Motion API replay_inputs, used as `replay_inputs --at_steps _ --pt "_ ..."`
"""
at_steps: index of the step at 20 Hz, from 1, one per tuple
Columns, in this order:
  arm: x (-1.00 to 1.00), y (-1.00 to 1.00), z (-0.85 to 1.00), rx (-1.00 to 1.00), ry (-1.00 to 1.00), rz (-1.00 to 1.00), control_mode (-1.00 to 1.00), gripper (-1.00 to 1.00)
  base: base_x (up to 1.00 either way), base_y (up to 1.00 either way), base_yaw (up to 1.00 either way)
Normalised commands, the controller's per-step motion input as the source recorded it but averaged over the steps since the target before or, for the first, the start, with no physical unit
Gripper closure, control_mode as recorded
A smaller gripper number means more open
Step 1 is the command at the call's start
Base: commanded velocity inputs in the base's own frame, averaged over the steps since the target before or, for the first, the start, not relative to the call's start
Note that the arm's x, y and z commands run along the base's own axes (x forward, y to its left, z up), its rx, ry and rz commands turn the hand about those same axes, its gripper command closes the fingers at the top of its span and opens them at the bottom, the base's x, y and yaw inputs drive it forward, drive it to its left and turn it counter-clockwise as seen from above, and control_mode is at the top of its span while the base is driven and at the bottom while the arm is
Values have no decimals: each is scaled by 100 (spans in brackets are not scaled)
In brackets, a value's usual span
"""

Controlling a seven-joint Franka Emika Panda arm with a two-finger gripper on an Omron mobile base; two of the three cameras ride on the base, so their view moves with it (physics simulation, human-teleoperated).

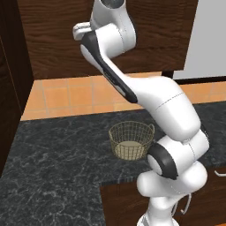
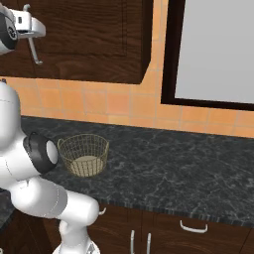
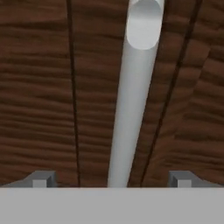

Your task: Open the cabinet, pick up the bread from the cabinet and place it in the basket. Then move the basket to the dining counter.

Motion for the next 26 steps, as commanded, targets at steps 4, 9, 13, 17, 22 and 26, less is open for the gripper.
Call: replay_inputs --at_steps 4,9,13,17,22,26 --pt "26 1 -7 -6 0 -2 -100 -100 0 0 0" --pt "19 -13 -19 0 -7 -5 -100 -100 0 0 0" --pt "27 -11 -27 0 -12 -2 -100 -100 0 0 0" --pt "41 -9 -32 0 -17 0 -100 -100 0 0 0" --pt "44 -18 -6 0 -4 7 -100 -100 0 0 0" --pt "29 -6 0 0 0 7 -100 100 0 0 0"
